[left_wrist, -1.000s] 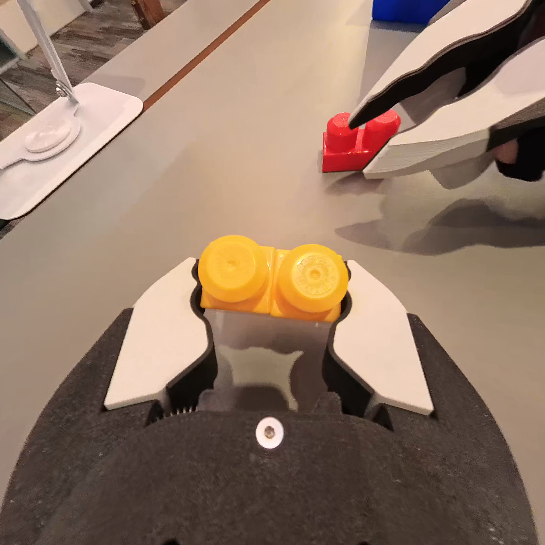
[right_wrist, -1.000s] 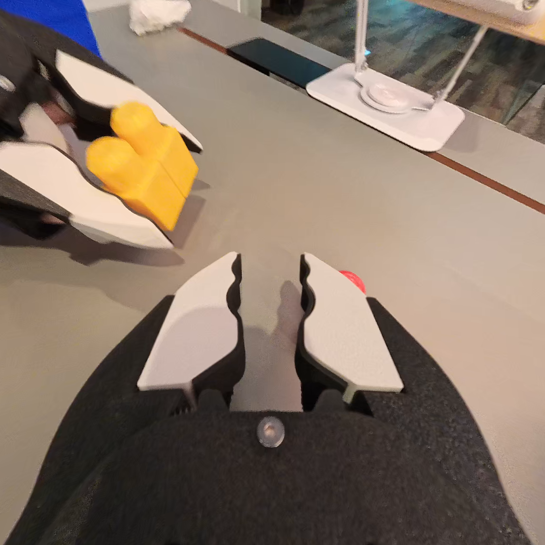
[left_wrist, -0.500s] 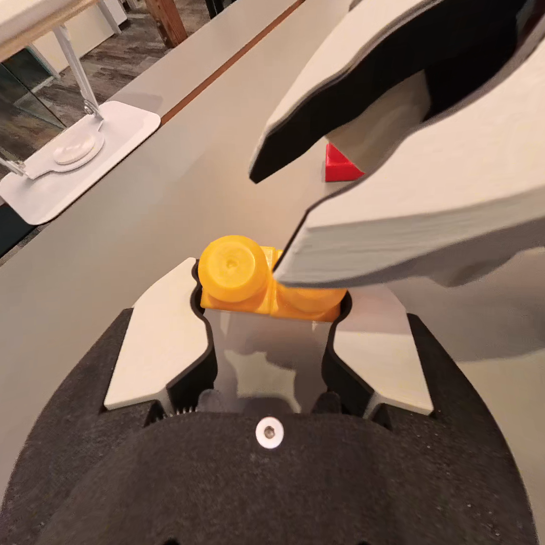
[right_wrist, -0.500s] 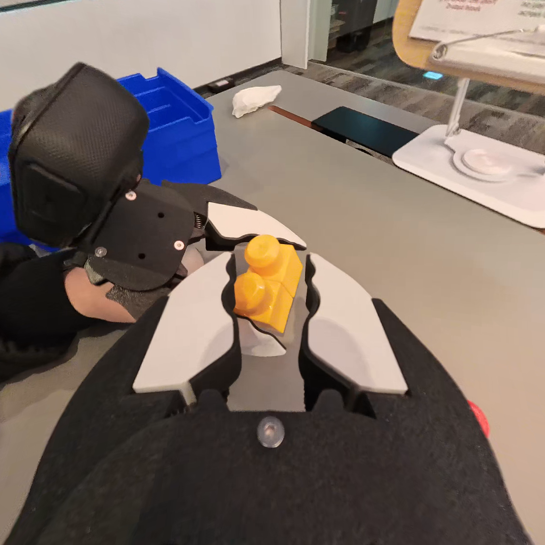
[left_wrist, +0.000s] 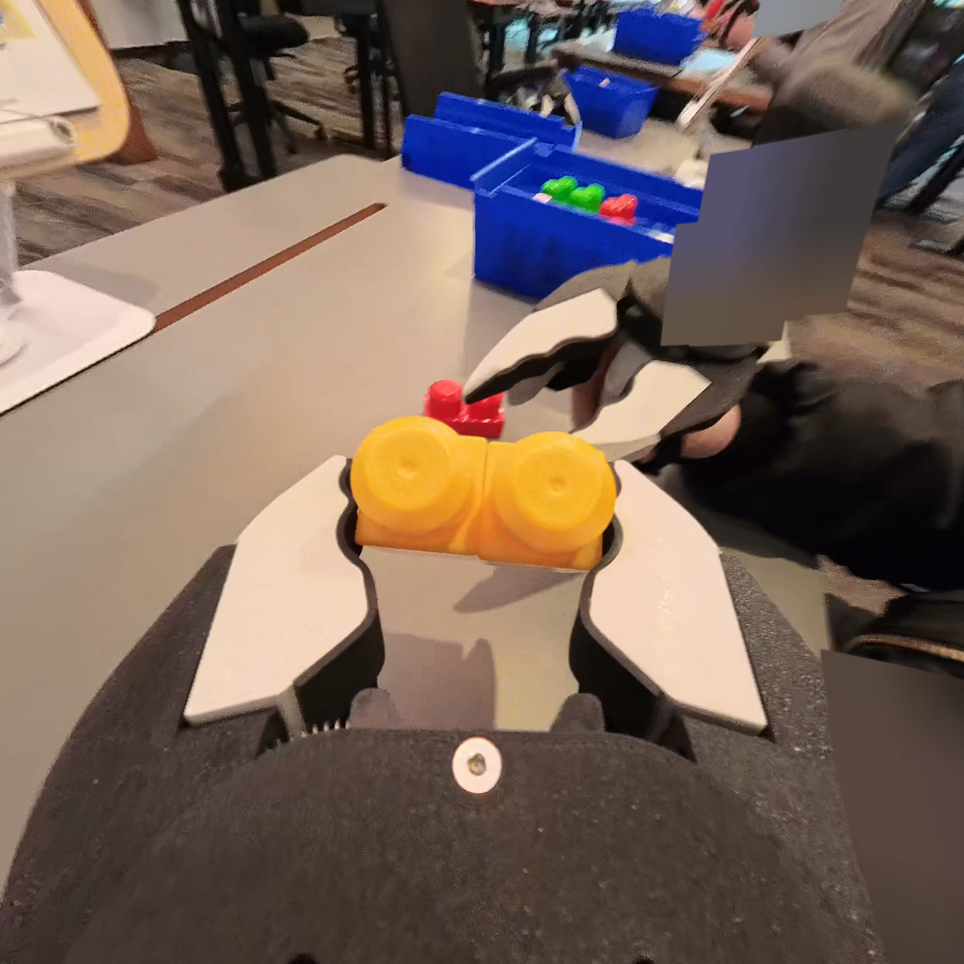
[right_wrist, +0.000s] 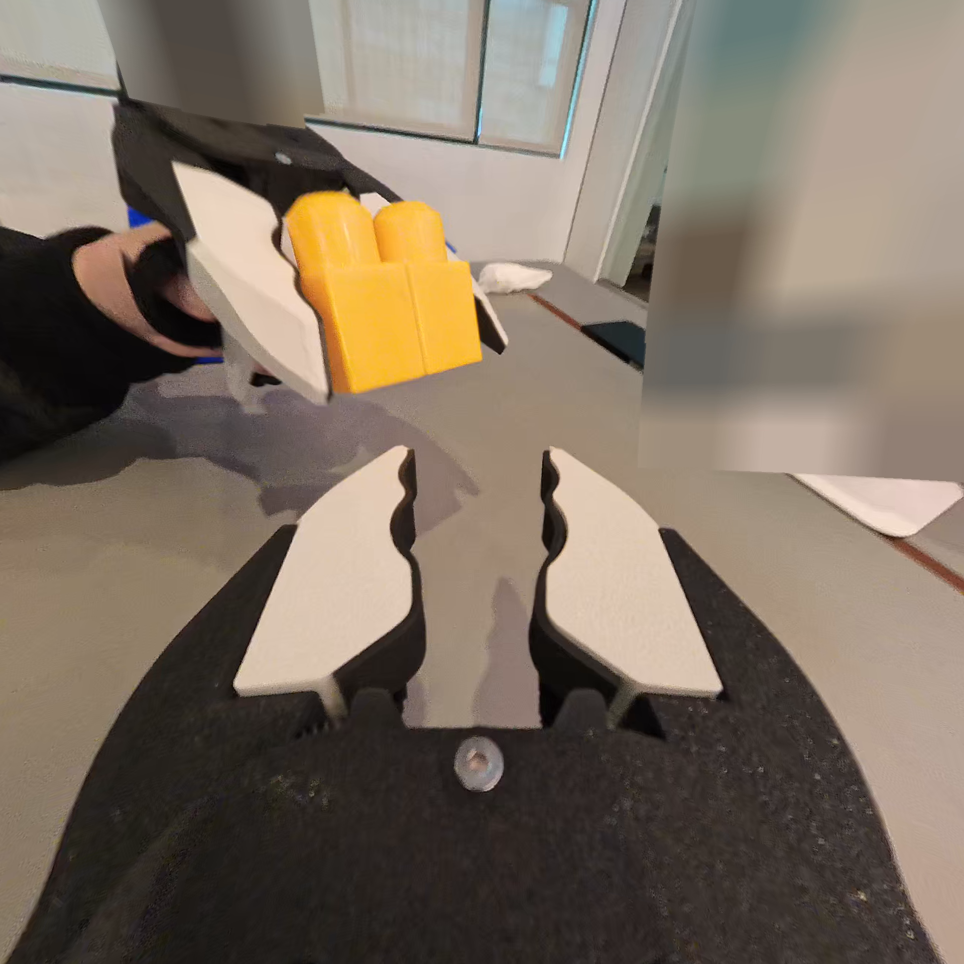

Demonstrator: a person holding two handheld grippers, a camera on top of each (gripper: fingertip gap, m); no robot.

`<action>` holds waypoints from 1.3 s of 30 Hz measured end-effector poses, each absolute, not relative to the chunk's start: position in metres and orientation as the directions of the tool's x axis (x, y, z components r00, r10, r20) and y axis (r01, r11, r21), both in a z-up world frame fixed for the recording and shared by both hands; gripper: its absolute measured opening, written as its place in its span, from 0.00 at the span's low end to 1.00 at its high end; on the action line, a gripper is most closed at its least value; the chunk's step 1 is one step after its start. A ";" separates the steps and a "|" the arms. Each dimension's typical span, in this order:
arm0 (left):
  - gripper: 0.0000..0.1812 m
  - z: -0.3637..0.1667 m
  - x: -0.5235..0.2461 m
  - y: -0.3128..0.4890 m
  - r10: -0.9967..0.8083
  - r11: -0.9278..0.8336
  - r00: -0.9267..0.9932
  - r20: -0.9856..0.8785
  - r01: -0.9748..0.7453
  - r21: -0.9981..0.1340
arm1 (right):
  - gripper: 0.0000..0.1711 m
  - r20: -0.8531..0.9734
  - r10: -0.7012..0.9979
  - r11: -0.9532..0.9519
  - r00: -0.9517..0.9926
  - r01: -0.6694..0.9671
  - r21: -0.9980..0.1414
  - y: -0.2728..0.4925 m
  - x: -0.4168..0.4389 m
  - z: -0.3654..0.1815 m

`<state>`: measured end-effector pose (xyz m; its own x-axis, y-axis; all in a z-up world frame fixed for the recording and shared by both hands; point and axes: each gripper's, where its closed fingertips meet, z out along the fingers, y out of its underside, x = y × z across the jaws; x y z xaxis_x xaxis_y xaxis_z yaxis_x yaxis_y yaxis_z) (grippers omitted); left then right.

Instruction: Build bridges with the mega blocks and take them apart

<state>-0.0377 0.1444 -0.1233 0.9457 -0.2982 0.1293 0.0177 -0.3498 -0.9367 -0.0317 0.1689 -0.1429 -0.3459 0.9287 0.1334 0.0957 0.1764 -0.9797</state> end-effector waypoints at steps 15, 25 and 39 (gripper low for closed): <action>0.50 -0.054 -0.022 0.164 -0.246 -0.378 0.853 0.460 0.352 -0.856 | 0.28 0.467 0.882 0.439 -0.058 -0.259 -0.860 0.150 -0.028 -0.053; 0.49 -0.049 -0.010 0.177 -0.243 -0.349 0.826 0.508 0.415 -0.841 | 0.23 0.522 0.853 0.503 -0.007 -0.257 -0.825 0.150 -0.030 -0.052; 0.49 -0.030 0.007 0.179 -0.266 -0.231 0.836 0.479 0.427 -0.874 | 0.21 0.511 0.842 0.538 0.171 -0.342 -0.771 0.153 -0.014 -0.031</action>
<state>0.0073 0.1786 -0.0296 0.8364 -0.2662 0.4791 0.4273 -0.2306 -0.8742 -0.0140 0.1526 -0.0313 0.1713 0.8421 0.5114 -0.3419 0.5376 -0.7708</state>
